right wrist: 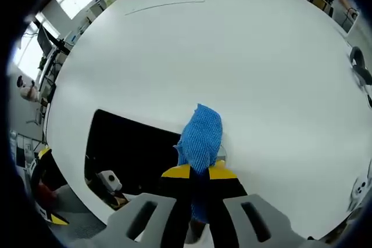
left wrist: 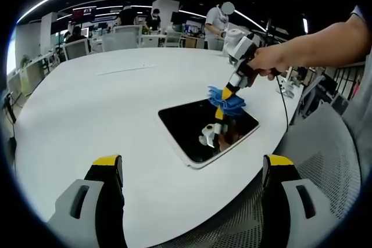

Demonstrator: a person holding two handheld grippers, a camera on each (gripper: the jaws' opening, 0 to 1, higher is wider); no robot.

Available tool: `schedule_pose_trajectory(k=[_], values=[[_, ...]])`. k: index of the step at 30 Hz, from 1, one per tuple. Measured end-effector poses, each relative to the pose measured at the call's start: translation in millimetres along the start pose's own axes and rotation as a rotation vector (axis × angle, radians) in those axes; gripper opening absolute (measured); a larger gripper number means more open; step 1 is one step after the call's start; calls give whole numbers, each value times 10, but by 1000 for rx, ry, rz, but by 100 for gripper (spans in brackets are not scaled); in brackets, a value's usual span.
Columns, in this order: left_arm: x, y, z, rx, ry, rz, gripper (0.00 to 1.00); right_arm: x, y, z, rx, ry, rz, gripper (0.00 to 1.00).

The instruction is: Wipe the mirror surface with the cleaning cloth until all visible marks leave the cleaned area.

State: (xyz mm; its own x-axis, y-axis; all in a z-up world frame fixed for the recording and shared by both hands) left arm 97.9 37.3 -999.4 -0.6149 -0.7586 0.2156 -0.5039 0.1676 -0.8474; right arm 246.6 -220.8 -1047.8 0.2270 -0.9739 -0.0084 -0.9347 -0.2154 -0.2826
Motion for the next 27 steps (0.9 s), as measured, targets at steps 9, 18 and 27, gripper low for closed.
schedule_pose_trajectory(k=[9, 18, 27], values=[[3, -3, -3, 1, 1, 2, 99, 60, 11, -112, 33, -14, 10, 3], [5, -19, -4, 8, -1, 3, 99, 370, 20, -421, 75, -12, 24, 3], [12, -23, -5, 14, 0, 7, 99, 744, 192, -704, 99, 20, 41, 3]])
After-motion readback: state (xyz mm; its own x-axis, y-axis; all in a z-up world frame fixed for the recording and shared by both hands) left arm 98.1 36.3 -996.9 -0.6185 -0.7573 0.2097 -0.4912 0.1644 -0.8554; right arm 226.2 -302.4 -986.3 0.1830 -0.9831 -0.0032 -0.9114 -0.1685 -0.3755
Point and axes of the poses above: the point that each gripper's makers call its tool centre point, and the gripper's own axes: z roughly forward along the fingers, x roughly to its right, y roughly out of its underside, the point moved 4 cm from there along -z, roughly backward along the fingers, and after that the axes turned 6 degrees about y, right-handed, at the moved point
